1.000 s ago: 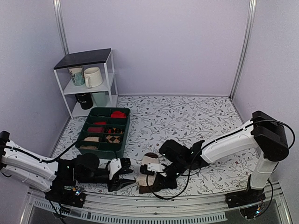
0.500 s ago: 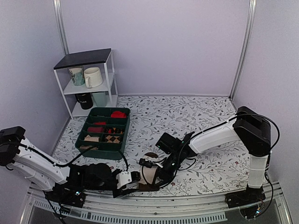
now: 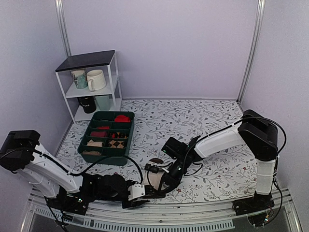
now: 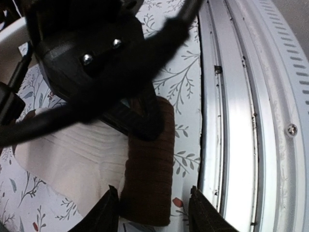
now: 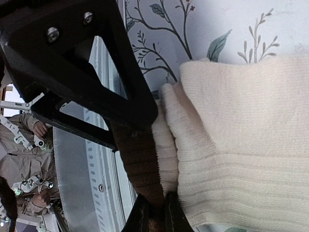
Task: Roll the socks
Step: Roll the sock at the center of the board.
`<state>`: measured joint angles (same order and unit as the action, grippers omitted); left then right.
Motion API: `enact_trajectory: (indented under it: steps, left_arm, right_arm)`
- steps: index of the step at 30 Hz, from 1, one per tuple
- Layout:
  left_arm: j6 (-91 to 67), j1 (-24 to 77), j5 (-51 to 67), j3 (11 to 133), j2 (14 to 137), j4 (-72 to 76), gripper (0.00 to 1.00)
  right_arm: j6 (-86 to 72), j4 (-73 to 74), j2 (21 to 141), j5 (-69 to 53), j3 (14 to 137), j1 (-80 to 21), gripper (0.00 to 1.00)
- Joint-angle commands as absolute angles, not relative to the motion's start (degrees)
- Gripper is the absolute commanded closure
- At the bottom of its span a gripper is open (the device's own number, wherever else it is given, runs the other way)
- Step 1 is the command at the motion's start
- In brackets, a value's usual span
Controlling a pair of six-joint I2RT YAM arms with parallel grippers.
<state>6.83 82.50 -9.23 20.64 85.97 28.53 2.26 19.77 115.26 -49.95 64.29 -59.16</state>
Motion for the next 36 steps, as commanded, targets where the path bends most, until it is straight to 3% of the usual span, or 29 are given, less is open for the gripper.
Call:
enact_trajectory:
  steps: [1, 8, 14, 19, 23, 27, 32, 36]
  left_arm:
    - [5.2, 84.5, -8.8, 21.8, 87.4, 27.6, 0.52]
    - [3.9, 85.2, -10.6, 22.5, 90.2, 27.1, 0.56]
    - [3.0, 85.1, -11.6, 23.7, 90.9, 24.9, 1.0]
    - [0.8, 84.8, -11.2, 23.6, 89.8, 23.6, 1.0]
    - [-4.4, 82.7, -7.5, 22.9, 88.8, 21.9, 1.0]
    - [-9.1, 80.9, -4.6, 22.1, 87.6, 20.0, 1.0]
    - [-14.6, 77.3, -0.1, 20.6, 86.6, 19.5, 1.0]
    - [-16.9, 75.2, 5.1, 20.8, 88.3, 19.1, 1.0]
  right_arm:
    - [1.6, 25.1, 118.9, -47.0, 63.8, -58.9, 0.95]
    - [1.3, 25.4, 119.4, -47.4, 64.4, -58.8, 0.95]
    - [1.2, 25.5, 119.8, -47.5, 64.5, -58.7, 0.94]
    - [1.0, 25.4, 120.1, -47.1, 65.2, -58.7, 0.9]
    - [0.3, 20.5, 115.3, -41.3, 62.9, -58.5, 0.74]
    - [-2.0, 6.0, 104.1, -32.2, 54.5, -58.2, 0.64]
    - [5.6, -22.4, 88.7, -24.7, 36.4, -59.7, 0.49]
    - [15.2, -28.2, 87.2, -22.6, 31.5, -63.0, 0.48]
